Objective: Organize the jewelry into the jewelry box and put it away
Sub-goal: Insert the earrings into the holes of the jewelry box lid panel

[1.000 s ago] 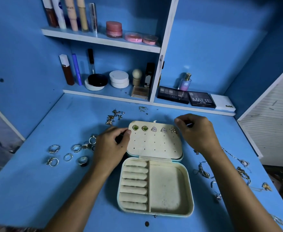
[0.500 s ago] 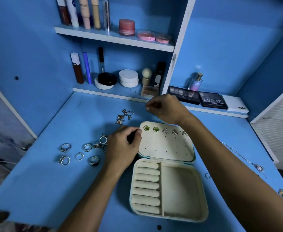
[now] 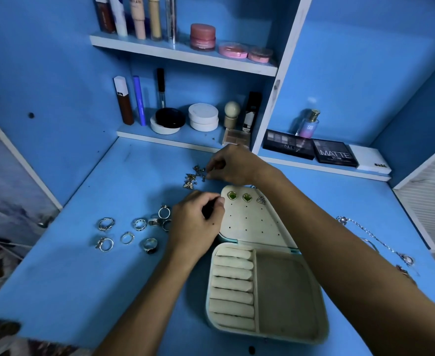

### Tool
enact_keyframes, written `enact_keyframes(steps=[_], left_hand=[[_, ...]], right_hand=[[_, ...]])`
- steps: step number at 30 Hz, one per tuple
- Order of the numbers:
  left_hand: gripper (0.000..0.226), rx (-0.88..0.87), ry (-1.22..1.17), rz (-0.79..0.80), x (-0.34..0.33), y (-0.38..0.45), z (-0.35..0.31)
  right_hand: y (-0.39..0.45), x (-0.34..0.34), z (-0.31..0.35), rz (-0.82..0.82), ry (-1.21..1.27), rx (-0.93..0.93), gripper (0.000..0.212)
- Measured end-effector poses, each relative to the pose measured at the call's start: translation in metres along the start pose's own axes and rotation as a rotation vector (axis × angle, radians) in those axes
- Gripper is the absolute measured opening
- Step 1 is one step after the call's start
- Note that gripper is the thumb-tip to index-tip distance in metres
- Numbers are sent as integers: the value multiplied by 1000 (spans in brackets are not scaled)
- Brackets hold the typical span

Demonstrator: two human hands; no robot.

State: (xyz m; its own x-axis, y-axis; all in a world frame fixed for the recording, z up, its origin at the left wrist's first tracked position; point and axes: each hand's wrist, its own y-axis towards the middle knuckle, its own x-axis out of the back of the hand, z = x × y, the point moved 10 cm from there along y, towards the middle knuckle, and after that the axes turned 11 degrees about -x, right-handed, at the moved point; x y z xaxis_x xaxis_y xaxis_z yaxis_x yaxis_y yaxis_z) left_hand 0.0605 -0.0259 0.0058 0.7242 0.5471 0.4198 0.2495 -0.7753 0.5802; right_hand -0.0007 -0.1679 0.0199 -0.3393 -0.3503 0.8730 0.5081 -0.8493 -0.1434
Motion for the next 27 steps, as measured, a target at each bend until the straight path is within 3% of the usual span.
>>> enact_keyframes(steps=[16,27], left_hand=[[17,13,-27,14,-2,0,1],[19,15,-33,17,-2,0,-1]], right_hand=[[8,-2,3,-28,54,38,4],[9,-4,3,17,57,10,13]])
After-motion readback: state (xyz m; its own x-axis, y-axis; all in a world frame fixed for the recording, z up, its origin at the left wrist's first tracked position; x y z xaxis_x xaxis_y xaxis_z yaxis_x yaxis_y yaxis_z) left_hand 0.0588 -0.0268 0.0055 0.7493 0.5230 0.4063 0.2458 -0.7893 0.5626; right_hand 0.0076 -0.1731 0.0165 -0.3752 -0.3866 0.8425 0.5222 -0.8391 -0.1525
